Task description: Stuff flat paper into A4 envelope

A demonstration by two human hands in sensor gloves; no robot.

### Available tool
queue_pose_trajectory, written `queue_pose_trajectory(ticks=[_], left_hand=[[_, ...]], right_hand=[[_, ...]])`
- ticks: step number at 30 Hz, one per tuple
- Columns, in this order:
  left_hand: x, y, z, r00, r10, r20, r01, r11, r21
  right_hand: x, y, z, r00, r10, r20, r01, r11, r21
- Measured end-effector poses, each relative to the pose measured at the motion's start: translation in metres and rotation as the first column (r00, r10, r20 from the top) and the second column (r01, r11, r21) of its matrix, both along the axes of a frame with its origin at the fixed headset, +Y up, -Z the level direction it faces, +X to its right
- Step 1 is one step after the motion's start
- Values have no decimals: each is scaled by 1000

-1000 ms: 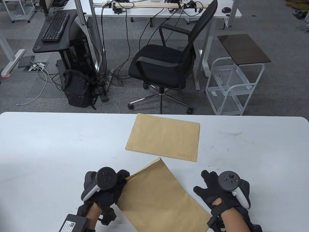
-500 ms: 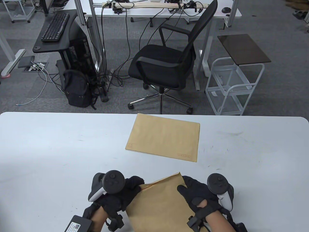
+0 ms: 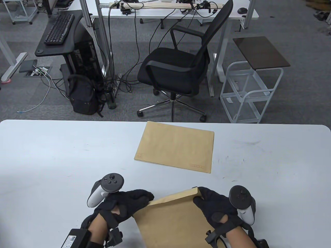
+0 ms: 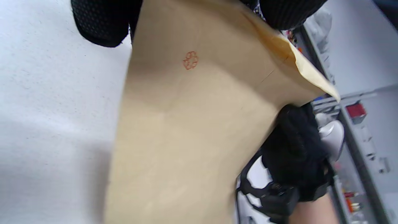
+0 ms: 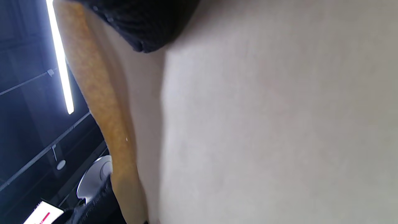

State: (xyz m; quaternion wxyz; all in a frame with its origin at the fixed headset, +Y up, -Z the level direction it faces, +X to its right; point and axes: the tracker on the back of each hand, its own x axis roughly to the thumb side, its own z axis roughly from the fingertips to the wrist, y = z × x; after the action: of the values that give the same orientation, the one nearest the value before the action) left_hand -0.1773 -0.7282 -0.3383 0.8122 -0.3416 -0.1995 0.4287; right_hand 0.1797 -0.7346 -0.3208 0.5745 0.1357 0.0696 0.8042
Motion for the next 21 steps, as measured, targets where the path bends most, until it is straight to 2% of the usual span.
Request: queue_pose_trajectory(ticks=[4,7,9,11,13,16,18,21], left_hand=[[12,-4,3,983,-180,33,177,981,83],[18,-6,4,977,-215,-7,214,968,129],[20,-5,5,971,-234,-44,238,953,186],[21,-2,6,963,-261,-71,270,932,243],[24,0,8,952,-293,-90,307,909,284],[33,4,14,928,-350,-129,372,849,376],[42,9,20,904,-399,-157,424,782,457],[56,18,31,858,-466,-217,498,648,577]], right_hand=[[4,0,-1,999,-37,26,37,999,-19],[6,-2,-1,999,4,52,-3,999,-36],[8,-3,0,998,26,66,-19,994,-106],[12,-2,1,997,56,52,-49,991,-122],[17,5,5,989,137,55,-132,987,-87],[12,23,13,953,273,132,-281,959,48],[-2,37,21,906,388,168,-415,894,171],[-34,51,33,785,580,220,-617,699,361]])
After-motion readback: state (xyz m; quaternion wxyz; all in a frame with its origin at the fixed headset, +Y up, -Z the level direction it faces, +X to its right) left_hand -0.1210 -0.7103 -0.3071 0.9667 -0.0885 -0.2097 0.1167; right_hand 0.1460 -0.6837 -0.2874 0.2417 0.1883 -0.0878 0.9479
